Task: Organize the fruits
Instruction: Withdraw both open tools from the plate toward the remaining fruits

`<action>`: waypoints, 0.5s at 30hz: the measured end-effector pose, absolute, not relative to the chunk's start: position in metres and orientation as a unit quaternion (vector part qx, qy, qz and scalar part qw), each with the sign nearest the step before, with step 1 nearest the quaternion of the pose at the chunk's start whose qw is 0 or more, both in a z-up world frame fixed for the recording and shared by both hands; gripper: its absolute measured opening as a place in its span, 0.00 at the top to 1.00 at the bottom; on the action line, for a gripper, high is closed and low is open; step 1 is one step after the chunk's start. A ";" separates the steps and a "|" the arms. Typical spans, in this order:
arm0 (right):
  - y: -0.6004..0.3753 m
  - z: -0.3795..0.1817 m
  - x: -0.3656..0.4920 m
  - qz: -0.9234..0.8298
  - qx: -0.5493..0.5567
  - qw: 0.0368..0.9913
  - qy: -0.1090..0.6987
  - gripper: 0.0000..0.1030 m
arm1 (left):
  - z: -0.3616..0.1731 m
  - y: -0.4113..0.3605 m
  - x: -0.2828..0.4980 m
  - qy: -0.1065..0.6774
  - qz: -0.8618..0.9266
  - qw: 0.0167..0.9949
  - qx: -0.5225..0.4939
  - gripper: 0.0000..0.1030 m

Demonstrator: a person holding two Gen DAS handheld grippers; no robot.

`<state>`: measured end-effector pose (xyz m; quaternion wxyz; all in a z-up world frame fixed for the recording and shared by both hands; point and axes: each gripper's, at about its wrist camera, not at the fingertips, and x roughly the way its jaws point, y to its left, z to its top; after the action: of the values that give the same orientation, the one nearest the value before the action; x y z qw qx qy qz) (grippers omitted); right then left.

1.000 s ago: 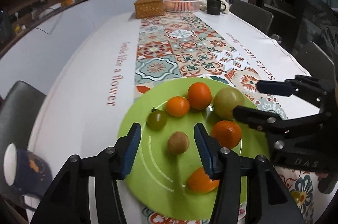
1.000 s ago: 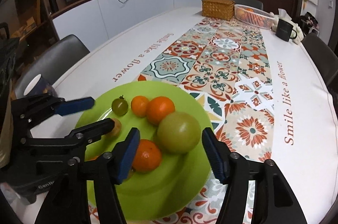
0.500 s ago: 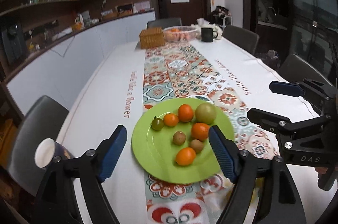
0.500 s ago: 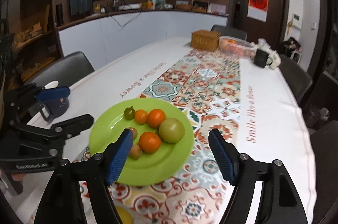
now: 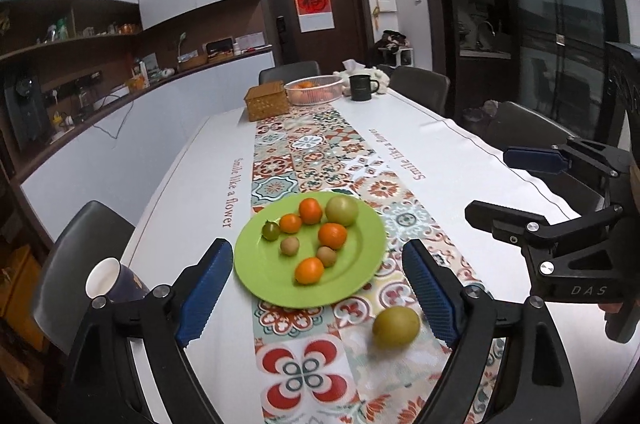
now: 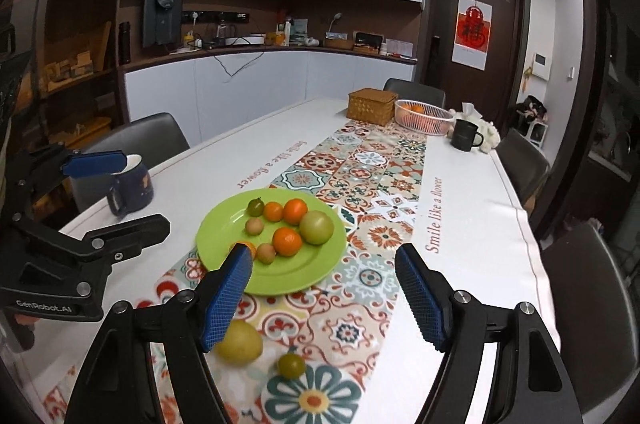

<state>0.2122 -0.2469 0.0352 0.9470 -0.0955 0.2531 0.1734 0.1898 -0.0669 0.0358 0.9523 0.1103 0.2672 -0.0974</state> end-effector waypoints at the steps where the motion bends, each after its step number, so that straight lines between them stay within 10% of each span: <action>1: -0.247 0.034 0.209 0.173 -0.097 0.947 0.254 0.28 | 0.034 -0.068 0.187 0.268 -0.100 0.952 0.113 0.15; 15: -0.250 -0.012 0.195 0.206 -0.155 0.911 0.323 0.28 | -0.017 -0.087 0.176 0.321 -0.155 0.924 0.140 0.15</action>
<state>0.1949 -0.2501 -0.0118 0.9108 -0.1545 0.3226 0.2062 0.1756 -0.0874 -0.0168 0.9239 0.1398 0.3209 -0.1545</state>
